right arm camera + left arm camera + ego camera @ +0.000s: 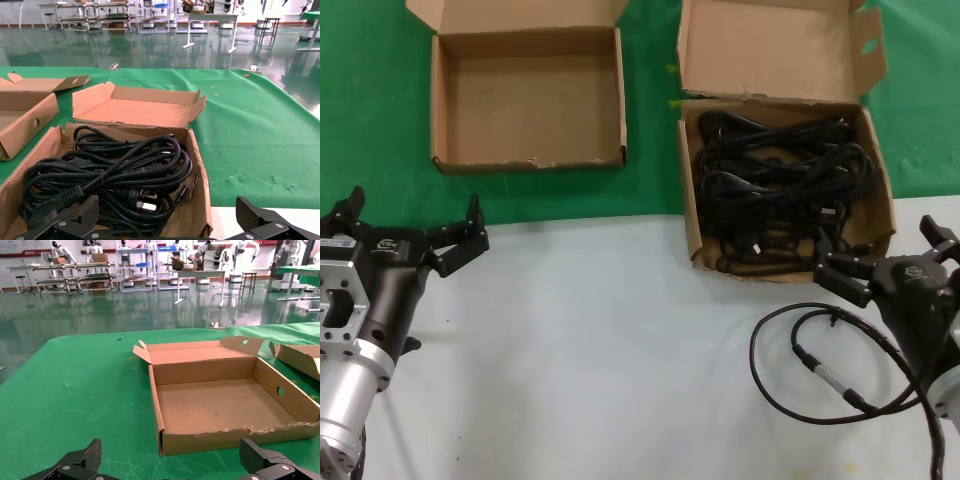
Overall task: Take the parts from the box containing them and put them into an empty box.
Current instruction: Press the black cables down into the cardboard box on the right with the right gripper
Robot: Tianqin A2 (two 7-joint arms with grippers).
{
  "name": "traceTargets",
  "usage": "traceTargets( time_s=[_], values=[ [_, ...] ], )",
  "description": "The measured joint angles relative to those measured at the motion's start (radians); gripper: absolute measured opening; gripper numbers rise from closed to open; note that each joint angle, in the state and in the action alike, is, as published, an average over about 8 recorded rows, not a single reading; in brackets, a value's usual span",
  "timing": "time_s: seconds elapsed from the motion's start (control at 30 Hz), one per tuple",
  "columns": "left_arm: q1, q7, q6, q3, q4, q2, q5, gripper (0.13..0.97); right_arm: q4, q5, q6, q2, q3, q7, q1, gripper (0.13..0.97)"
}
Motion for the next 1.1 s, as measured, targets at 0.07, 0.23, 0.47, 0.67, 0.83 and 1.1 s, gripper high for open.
traceTargets(
  time_s=[0.07,0.23,0.47,0.67,0.83,1.1],
  values=[
    [0.000,0.000,0.000,0.000,0.000,0.000,0.000,0.966,0.000,0.000,0.000,0.000,0.000,0.000,0.000,0.966],
    [0.000,0.000,0.000,0.000,0.000,0.000,0.000,0.966,0.000,0.000,0.000,0.000,0.000,0.000,0.000,0.966],
    [0.000,0.000,0.000,0.000,0.000,0.000,0.000,0.966,0.000,0.000,0.000,0.000,0.000,0.000,0.000,0.966],
    [0.000,0.000,0.000,0.000,0.000,0.000,0.000,0.954,0.000,0.000,0.000,0.000,0.000,0.000,0.000,0.966],
    [0.000,0.000,0.000,0.000,0.000,0.000,0.000,0.942,0.000,0.000,0.000,0.000,0.000,0.000,0.000,0.966],
    [0.000,0.000,0.000,0.000,0.000,0.000,0.000,0.853,0.000,0.000,0.000,0.000,0.000,0.000,0.000,0.966]
  ],
)
